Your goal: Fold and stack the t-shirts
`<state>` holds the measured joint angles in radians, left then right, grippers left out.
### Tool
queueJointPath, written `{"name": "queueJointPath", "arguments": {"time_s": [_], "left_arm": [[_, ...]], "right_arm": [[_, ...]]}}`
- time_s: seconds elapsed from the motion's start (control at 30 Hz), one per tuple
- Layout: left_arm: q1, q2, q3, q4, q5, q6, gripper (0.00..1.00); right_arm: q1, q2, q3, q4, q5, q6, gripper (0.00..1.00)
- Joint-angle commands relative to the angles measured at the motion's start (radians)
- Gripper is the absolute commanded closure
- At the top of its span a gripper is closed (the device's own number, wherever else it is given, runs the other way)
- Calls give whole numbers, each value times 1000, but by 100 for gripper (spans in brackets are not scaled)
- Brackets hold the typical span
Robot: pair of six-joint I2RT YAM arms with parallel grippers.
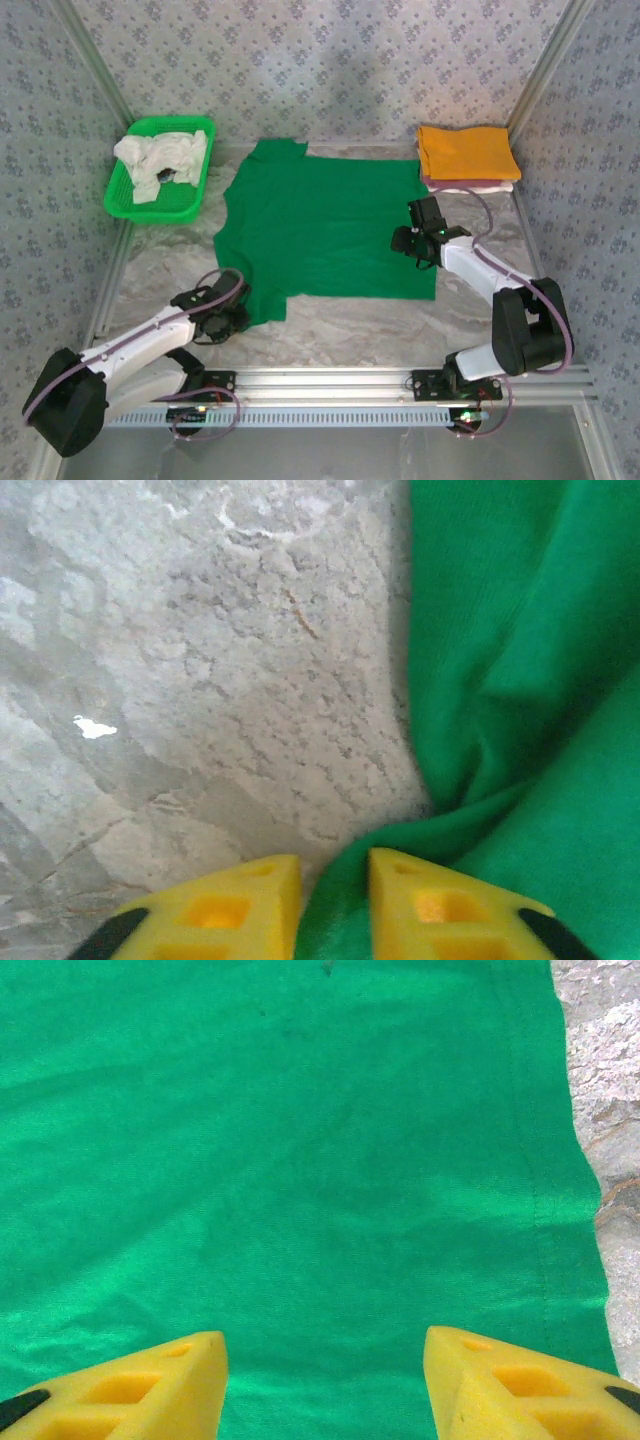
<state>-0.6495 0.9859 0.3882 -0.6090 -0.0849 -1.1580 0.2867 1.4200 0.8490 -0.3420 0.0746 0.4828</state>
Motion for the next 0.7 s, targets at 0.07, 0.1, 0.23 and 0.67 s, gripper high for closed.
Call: {"name": "queueJointPath", "arguments": {"time_s": [0.07, 0.1, 0.23, 0.67], "left_arm": [[-1, 28, -71, 177, 32, -26, 92], [1, 25, -67, 163, 28, -24, 96], [12, -32, -39, 54, -12, -17, 100], [97, -226, 88, -234, -79, 68, 100]], "right_arm": [[-14, -70, -32, -33, -10, 37, 42], [-17, -77, -37, -41, -8, 40, 42], [-41, -96, -55, -108, -23, 66, 41], [-137, -231, -145, -359, -84, 139, 38]]}}
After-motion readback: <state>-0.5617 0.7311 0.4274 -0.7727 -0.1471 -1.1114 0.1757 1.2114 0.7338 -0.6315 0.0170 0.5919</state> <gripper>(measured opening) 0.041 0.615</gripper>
